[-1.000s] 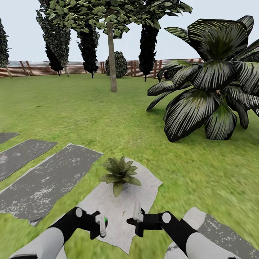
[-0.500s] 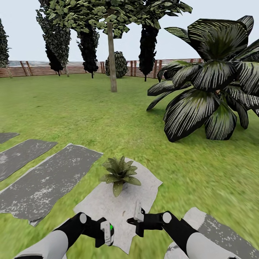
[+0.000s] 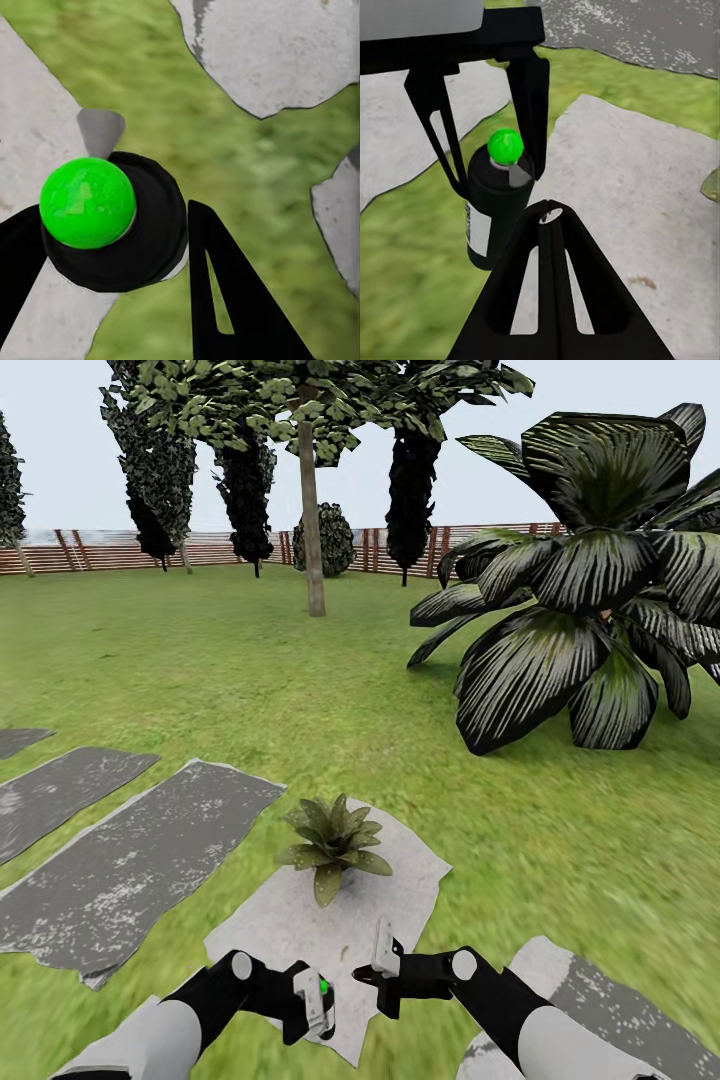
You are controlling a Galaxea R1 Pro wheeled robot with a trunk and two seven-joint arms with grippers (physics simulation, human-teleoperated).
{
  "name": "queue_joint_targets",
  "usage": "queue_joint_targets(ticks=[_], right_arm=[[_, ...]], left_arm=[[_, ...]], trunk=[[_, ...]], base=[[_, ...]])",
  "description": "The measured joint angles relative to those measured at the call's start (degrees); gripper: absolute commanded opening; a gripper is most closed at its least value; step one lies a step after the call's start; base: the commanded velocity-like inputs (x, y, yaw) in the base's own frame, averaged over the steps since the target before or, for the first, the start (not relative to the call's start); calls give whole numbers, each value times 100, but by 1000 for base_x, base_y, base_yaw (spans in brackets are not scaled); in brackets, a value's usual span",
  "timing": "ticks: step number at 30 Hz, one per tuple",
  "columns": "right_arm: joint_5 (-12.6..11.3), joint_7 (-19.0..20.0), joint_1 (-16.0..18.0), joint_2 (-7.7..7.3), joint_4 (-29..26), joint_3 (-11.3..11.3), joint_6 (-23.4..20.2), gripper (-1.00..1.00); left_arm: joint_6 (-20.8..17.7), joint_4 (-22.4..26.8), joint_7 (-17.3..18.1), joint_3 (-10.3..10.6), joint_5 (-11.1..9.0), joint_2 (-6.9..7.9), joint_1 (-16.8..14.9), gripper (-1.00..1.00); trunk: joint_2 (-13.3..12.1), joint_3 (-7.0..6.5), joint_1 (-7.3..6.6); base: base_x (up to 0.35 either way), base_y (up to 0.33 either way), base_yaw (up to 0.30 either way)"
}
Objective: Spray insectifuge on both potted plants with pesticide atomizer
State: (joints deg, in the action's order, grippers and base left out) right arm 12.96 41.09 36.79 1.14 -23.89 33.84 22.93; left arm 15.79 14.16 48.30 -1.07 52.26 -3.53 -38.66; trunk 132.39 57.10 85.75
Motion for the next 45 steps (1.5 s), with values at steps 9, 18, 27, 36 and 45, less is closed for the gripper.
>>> queue_joint_targets(ticks=[9,18,27,36,45], right_arm=[[0,-4,-1,0,0,0,-1,-100],[0,-3,0,0,0,0,-2,-100],[2,-4,-2,-1,0,0,-2,-100],[1,-4,0,-5,2,-15,1,-100],[6,-4,0,-9,4,-18,2,-100]], left_arm=[[7,1,0,-3,-213,-82,0,-100],[17,-3,1,-2,-246,-182,0,-100],[187,-6,5,-1,-256,-259,0,-100],[195,1,6,-12,-267,-269,0,-100],[221,-2,18,-1,-649,-260,0,-100]], trunk=[[0,0,0],[0,0,0],[0,0,0],[0,0,0],[0,0,0]], base=[[0,0,0],[0,0,0],[0,0,0],[0,0,0],[0,0,0]])
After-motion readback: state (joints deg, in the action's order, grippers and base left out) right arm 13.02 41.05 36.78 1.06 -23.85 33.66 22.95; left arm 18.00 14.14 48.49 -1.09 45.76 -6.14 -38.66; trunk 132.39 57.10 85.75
